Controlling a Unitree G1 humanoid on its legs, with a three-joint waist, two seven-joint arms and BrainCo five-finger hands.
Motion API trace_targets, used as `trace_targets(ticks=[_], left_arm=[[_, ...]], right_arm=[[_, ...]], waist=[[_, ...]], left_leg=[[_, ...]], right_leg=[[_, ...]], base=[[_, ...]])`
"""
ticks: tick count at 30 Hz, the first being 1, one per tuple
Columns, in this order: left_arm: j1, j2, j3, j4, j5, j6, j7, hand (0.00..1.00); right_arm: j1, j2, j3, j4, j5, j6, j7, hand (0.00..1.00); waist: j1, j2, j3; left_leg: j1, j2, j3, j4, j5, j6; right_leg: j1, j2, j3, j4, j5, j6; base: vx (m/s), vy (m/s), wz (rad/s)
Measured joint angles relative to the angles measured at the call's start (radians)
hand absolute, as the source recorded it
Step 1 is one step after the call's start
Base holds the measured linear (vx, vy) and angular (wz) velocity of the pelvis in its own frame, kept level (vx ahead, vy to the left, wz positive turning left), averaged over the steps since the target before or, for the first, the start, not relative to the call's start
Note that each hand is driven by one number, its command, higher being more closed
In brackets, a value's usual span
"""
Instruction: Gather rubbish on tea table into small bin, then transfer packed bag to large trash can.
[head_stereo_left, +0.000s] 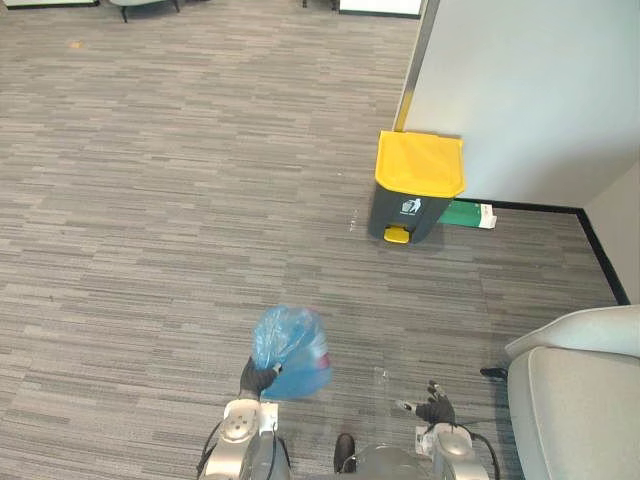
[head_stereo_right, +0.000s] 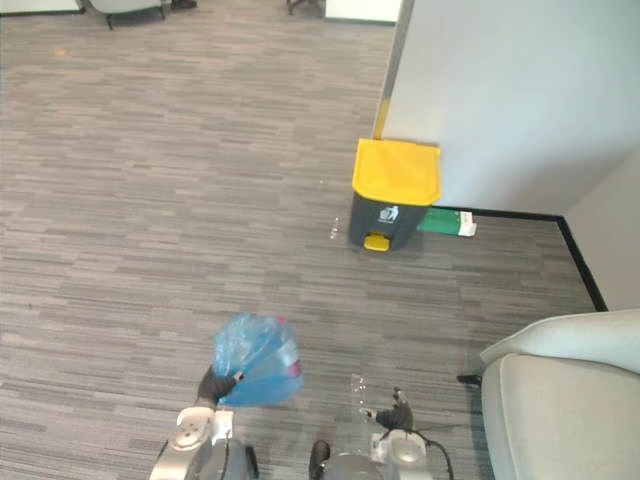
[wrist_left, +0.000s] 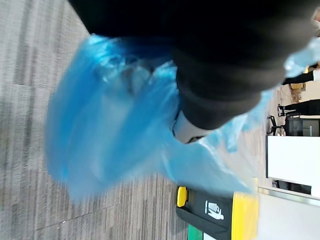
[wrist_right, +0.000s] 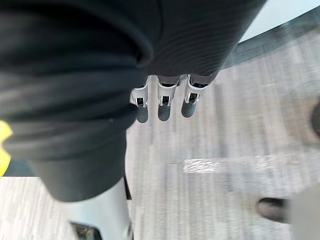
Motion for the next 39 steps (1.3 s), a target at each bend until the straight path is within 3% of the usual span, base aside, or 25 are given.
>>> trace_targets(ticks=[2, 3, 4, 5, 6, 9, 10, 12, 13, 15, 17, 18, 19, 20, 23, 25, 26, 27, 28, 31, 32, 34, 36, 38, 39], left_arm=[[0.007, -0.008, -0.004, 0.002, 0.000, 0.000, 0.001, 1.00], [0.007, -0.008, -0.004, 0.017, 0.000, 0.000, 0.001, 1.00], [0.008, -0.006, -0.004, 0.021, 0.000, 0.000, 0.002, 1.00], [0.013, 0.000, -0.013, 0.024, 0.000, 0.001, 0.002, 1.00], [0.014, 0.001, -0.013, 0.024, 0.000, 0.001, 0.002, 1.00], [0.012, 0.011, -0.039, 0.028, 0.001, 0.005, 0.004, 1.00], [0.013, 0.014, -0.049, 0.028, 0.000, 0.006, 0.004, 1.00], [0.013, 0.021, -0.053, 0.029, 0.000, 0.008, 0.006, 1.00], [-0.004, 0.034, -0.052, 0.038, -0.001, 0.008, 0.006, 1.00], [-0.021, 0.051, -0.041, 0.058, -0.002, 0.008, 0.007, 1.00], [-0.037, 0.076, -0.032, 0.076, -0.003, 0.006, 0.007, 1.00], [-0.037, 0.090, -0.031, 0.080, -0.005, 0.006, 0.007, 1.00], [-0.042, 0.096, -0.030, 0.100, -0.010, 0.005, 0.008, 1.00], [-0.052, 0.085, -0.021, 0.121, -0.011, 0.005, 0.019, 1.00], [-0.060, 0.076, -0.023, 0.123, -0.011, 0.003, 0.024, 1.00], [-0.068, 0.060, -0.021, 0.111, -0.011, 0.003, 0.023, 1.00], [-0.059, 0.041, -0.008, 0.086, -0.012, 0.000, 0.022, 1.00], [-0.051, 0.029, -0.005, 0.063, -0.013, -0.002, 0.021, 1.00], [-0.045, 0.015, -0.005, 0.049, -0.014, -0.002, 0.012, 1.00], [-0.042, -0.003, -0.006, 0.051, -0.013, -0.001, -0.001, 1.00], [-0.035, -0.004, -0.014, 0.057, -0.013, 0.000, -0.003, 1.00], [-0.034, -0.007, -0.021, 0.061, -0.013, 0.000, -0.004, 1.00], [-0.028, -0.006, -0.023, 0.076, -0.012, 0.000, -0.003, 1.00], [-0.027, 0.016, -0.024, 0.088, -0.012, 0.001, -0.003, 1.00], [-0.028, 0.019, -0.024, 0.088, -0.012, 0.001, -0.003, 1.00]], right_arm=[[-0.002, -0.004, -0.011, 0.010, -0.001, 0.001, -0.004, 0.00], [0.007, -0.005, -0.010, 0.018, -0.002, 0.003, -0.005, 0.00], [0.014, -0.004, -0.010, 0.018, -0.002, 0.006, -0.004, 0.00], [0.036, 0.007, -0.008, 0.018, -0.007, 0.009, -0.003, 0.00], [0.039, 0.010, -0.007, 0.020, -0.008, 0.009, -0.002, 0.00], [0.049, 0.021, -0.005, 0.020, -0.010, 0.013, -0.001, 0.00], [0.051, 0.023, 0.010, 0.020, -0.010, 0.014, 0.001, 0.00], [0.042, 0.023, 0.020, 0.011, -0.011, 0.010, 0.005, 0.00], [0.022, 0.022, 0.029, 0.014, -0.010, 0.008, 0.007, 0.00], [-0.006, 0.016, 0.044, 0.047, -0.010, 0.006, 0.007, 0.00], [-0.026, 0.014, 0.057, 0.050, -0.011, 0.006, 0.008, 0.00], [-0.023, 0.011, 0.057, 0.054, -0.011, 0.005, 0.008, 0.00], [-0.022, -0.004, 0.057, 0.073, -0.012, 0.005, 0.008, 0.00], [-0.033, -0.030, 0.053, 0.084, -0.012, 0.009, 0.008, 0.00], [-0.038, -0.040, 0.028, 0.082, -0.011, 0.008, 0.008, 0.00], [-0.015, -0.038, 0.022, 0.072, -0.011, 0.010, 0.009, 0.00], [0.001, -0.030, 0.029, 0.058, -0.009, 0.010, 0.008, 0.00], [0.009, -0.031, 0.029, 0.037, -0.008, 0.009, 0.008, 0.00], [0.010, -0.031, 0.019, 0.026, -0.008, 0.005, 0.008, 0.00], [-0.008, -0.031, 0.008, 0.002, -0.007, 0.003, 0.006, 0.00], [-0.004, -0.030, -0.007, 0.003, -0.007, 0.003, 0.005, 0.00], [-0.002, -0.030, -0.020, 0.006, -0.007, 0.003, 0.004, 0.00], [0.008, -0.040, -0.028, 0.047, -0.007, 0.005, -0.003, 0.00], [0.006, -0.015, -0.018, 0.080, -0.008, 0.011, -0.001, 0.00], [0.017, -0.007, -0.019, 0.081, -0.008, 0.012, -0.002, 0.00]], waist=[[0.006, 0.006, -0.003], [0.015, 0.014, -0.024], [0.017, 0.007, -0.031], [0.021, -0.021, -0.049], [0.022, -0.027, -0.051], [0.011, -0.032, -0.046], [-0.009, -0.026, -0.041], [-0.023, -0.015, -0.035], [-0.023, -0.010, -0.025], [-0.024, 0.003, -0.016], [-0.028, -0.005, -0.014], [-0.035, -0.017, -0.010], [-0.041, -0.025, -0.009], [-0.032, 0.014, -0.006], [-0.043, 0.026, 0.000], [-0.047, 0.026, 0.008], [-0.038, 0.023, 0.014], [-0.025, 0.022, 0.013], [-0.016, 0.017, 0.010], [-0.010, 0.014, 0.010], [-0.008, 0.012, 0.010], [-0.008, 0.015, 0.010], [0.006, 0.029, 0.000], [0.016, -0.013, -0.012], [0.019, -0.018, -0.012]], left_leg=[[0.003, -0.017, -0.056, -0.155, 0.069, -0.024], [0.021, -0.025, -0.059, -0.157, 0.150, -0.025], [0.031, -0.036, -0.052, -0.156, 0.173, -0.021], [0.058, -0.059, 0.020, -0.144, 0.138, 0.001], [0.067, -0.067, 0.035, -0.143, 0.125, 0.005], [0.179, -0.106, 0.098, -0.178, 0.072, 0.045], [0.239, -0.111, 0.103, -0.201, 0.057, 0.056], [0.307, -0.107, 0.107, -0.245, 0.046, 0.055], [0.358, -0.091, 0.117, -0.279, 0.044, 0.054], [0.402, -0.060, 0.128, -0.311, 0.044, 0.053], [0.431, -0.052, 0.130, -0.333, 0.042, 0.048], [0.455, -0.056, 0.124, -0.338, 0.025, 0.020], [0.483, -0.060, 0.111, -0.342, 0.005, -0.010], [0.495, -0.026, 0.101, -0.340, 0.005, -0.025], [0.453, -0.011, 0.056, -0.192, 0.020, -0.045], [0.350, 0.033, 0.037, 0.118, 0.090, -0.069], [0.288, 0.074, 0.051, 0.300, 0.099, -0.057], [0.241, 0.100, 0.084, 0.391, 0.056, -0.044], [0.178, 0.113, 0.114, 0.396, 0.019, -0.022], [0.103, 0.091, 0.146, 0.132, 0.009, 0.005], [0.094, 0.057, 0.132, -0.047, 0.044, 0.001], [0.097, 0.033, 0.112, -0.160, 0.097, 0.000], [0.128, 0.009, 0.086, -0.264, 0.264, -0.011], [0.148, -0.036, 0.124, -0.276, 0.249, 0.014], [0.151, -0.050, 0.133, -0.266, 0.229, 0.022]], right_leg=[[0.013, -0.005, 0.054, 0.004, -0.039, 0.035], [0.009, -0.016, 0.105, 0.034, -0.072, 0.066], [0.009, -0.027, 0.126, 0.046, -0.085, 0.076], [-0.009, -0.076, 0.156, 0.123, -0.114, 0.116], [-0.025, -0.086, 0.158, 0.160, -0.120, 0.129], [-0.172, -0.148, 0.124, 0.529, -0.079, 0.221], [-0.220, -0.162, 0.093, 0.666, -0.085, 0.212], [-0.282, -0.174, 0.015, 0.724, -0.103, 0.181], [-0.316, -0.173, -0.060, 0.681, -0.119, 0.155], [-0.349, -0.160, -0.168, 0.518, -0.111, 0.138], [-0.374, -0.135, -0.207, 0.285, -0.014, 0.125], [-0.373, -0.117, -0.194, 0.146, 0.082, 0.109], [-0.364, -0.101, -0.155, 0.109, 0.215, 0.034], [-0.357, -0.073, -0.156, 0.134, 0.189, 0.034], [-0.344, -0.074, -0.171, 0.198, 0.100, 0.020], [-0.223, -0.065, -0.194, 0.136, 0.076, 0.020], [-0.150, -0.058, -0.195, 0.094, 0.067, 0.015], [-0.108, -0.052, -0.188, 0.073, 0.058, 0.009], [-0.073, -0.053, -0.183, 0.043, 0.054, 0.010], [-0.028, -0.067, -0.162, 0.002, 0.048, 0.035], [-0.010, -0.085, -0.150, 0.000, 0.036, 0.061], [0.009, -0.094, -0.145, 0.000, 0.025, 0.085], [0.013, -0.098, -0.102, 0.022, -0.004, 0.133], [0.023, -0.138, -0.060, -0.005, -0.005, 0.157], [0.027, -0.153, -0.052, -0.009, -0.005, 0.167]], base=[[0.29, 0.231, -0.92], [0.34, 0.300, -1.01], [0.53, 0.379, -1.15], [0.45, 0.303, -0.83], [0.51, 0.334, -1.01], [0.33, 0.227, -0.51], [0.36, 0.192, -0.06], [0.40, 0.105, -0.01], [0.36, 0.051, -0.14], [0.40, -0.020, -0.12], [0.39, -0.071, 0.05], [0.38, -0.124, 0.17], [0.59, -0.171, 0.00], [0.49, -0.141, -0.13], [0.43, -0.170, 0.04], [0.38, -0.147, 0.34], [0.32, -0.082, 0.04], [0.27, -0.043, -0.20], [0.31, -0.036, -0.30], [0.26, 0.058, -0.19], [0.33, 0.168, -0.14], [0.26, 0.175, -0.07], [0.33, 0.269, -0.36], [0.28, 0.209, -0.32], [0.23, 0.207, -0.22]])
